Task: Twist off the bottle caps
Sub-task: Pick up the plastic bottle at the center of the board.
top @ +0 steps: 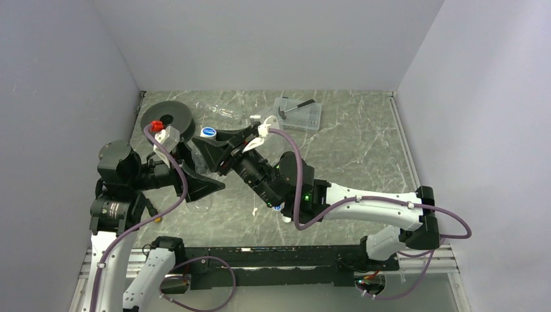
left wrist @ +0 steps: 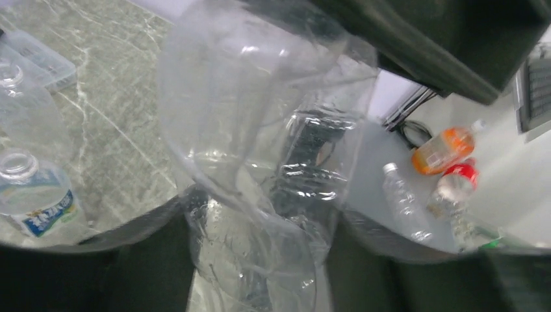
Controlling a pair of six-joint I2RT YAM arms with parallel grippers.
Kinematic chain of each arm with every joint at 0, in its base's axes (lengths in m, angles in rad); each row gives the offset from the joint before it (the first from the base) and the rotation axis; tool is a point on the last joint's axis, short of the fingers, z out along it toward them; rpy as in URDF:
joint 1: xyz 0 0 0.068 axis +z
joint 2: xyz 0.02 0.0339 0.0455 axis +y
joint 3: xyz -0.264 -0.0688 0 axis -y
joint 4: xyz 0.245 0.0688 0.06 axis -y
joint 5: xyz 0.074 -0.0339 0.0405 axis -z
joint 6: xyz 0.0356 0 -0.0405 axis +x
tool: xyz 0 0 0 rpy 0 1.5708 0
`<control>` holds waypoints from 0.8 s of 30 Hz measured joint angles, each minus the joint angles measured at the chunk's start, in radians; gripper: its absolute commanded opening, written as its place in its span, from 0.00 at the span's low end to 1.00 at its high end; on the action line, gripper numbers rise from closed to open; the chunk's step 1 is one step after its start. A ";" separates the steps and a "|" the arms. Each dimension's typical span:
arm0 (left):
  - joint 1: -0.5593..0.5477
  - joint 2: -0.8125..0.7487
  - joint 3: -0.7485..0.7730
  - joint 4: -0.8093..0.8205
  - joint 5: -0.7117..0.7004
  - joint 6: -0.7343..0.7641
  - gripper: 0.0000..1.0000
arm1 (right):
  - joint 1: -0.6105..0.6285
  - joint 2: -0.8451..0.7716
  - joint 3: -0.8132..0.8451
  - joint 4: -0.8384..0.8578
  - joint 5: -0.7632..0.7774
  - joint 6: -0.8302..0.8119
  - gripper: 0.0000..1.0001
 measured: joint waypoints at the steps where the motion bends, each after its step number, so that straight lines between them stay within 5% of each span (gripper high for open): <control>1: 0.000 0.000 0.001 -0.005 0.007 0.005 0.35 | 0.003 0.000 -0.003 0.008 0.002 -0.010 0.00; 3: -0.001 0.003 0.009 -0.017 0.014 0.027 0.31 | 0.003 0.000 -0.006 0.017 -0.007 -0.017 0.08; 7: -0.003 0.005 0.020 -0.040 0.011 0.088 0.26 | 0.003 0.002 0.009 -0.010 -0.006 -0.017 0.66; 9: -0.003 0.005 0.029 -0.060 -0.006 0.121 0.21 | 0.002 0.008 0.057 -0.086 0.015 -0.011 0.82; 16: -0.002 -0.011 0.037 -0.127 -0.109 0.300 0.09 | -0.125 0.049 0.364 -0.487 -0.033 0.101 0.87; 24: -0.002 -0.040 0.037 -0.131 -0.226 0.408 0.06 | -0.244 0.033 0.437 -0.714 -0.228 0.194 0.82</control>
